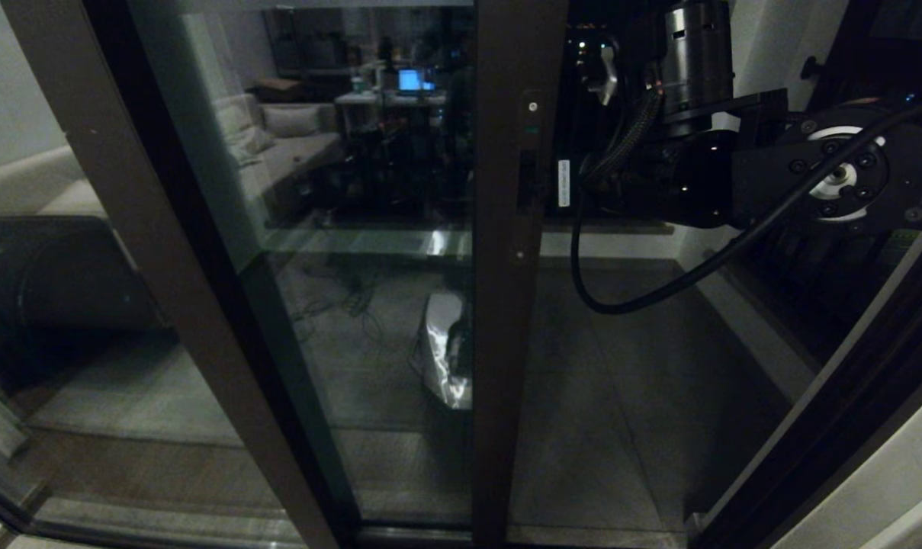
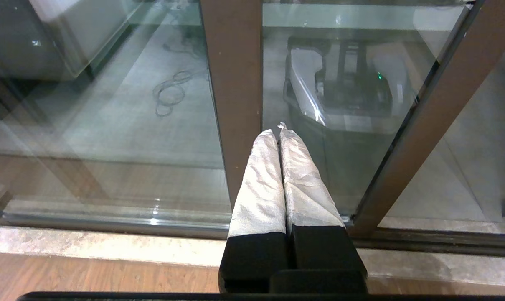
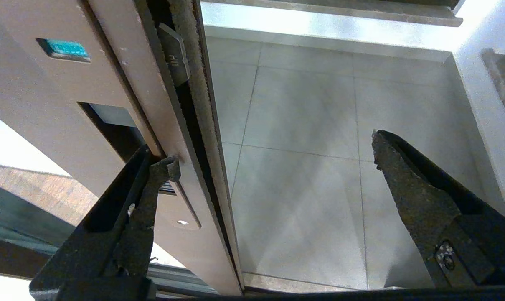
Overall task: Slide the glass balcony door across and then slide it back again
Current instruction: Close the slid door
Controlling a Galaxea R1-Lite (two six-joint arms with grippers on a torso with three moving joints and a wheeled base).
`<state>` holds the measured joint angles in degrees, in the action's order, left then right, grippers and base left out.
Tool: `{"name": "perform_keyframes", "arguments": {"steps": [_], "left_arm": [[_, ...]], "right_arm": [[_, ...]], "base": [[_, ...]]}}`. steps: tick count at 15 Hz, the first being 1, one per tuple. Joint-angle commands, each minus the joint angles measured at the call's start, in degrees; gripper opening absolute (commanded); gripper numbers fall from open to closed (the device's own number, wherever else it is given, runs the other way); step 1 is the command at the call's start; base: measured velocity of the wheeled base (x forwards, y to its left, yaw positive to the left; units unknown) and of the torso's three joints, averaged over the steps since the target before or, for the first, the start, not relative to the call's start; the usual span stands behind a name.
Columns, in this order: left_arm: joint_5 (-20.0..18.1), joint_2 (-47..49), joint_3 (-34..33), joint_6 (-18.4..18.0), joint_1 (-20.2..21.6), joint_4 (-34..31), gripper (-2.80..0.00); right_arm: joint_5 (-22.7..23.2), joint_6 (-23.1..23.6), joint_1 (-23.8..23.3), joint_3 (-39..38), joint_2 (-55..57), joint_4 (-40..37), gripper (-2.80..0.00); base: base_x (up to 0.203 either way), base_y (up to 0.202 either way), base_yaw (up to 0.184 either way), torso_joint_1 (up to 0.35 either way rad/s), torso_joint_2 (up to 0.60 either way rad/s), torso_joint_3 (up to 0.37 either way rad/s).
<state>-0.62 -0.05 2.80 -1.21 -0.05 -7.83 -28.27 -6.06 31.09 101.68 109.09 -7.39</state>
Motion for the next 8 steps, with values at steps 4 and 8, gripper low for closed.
{"name": "perform_keyframes", "arguments": {"steps": [4, 8], "left_arm": [[0.0, 0.0, 0.0, 0.0, 0.0, -0.1, -2.8], [0.0, 0.0, 0.0, 0.0, 0.0, -0.1, -2.8]], "right_arm": [[-0.4, 0.0, -0.2, -0.6, -0.5, -0.2, 0.0], [-0.3, 0.0, -1.7, -0.7, -0.5, -0.2, 0.0]], "base": [[0.0, 0.0, 0.0, 0.0, 0.0, 0.0], [0.0, 0.0, 0.0, 0.0, 0.0, 0.0]]}}
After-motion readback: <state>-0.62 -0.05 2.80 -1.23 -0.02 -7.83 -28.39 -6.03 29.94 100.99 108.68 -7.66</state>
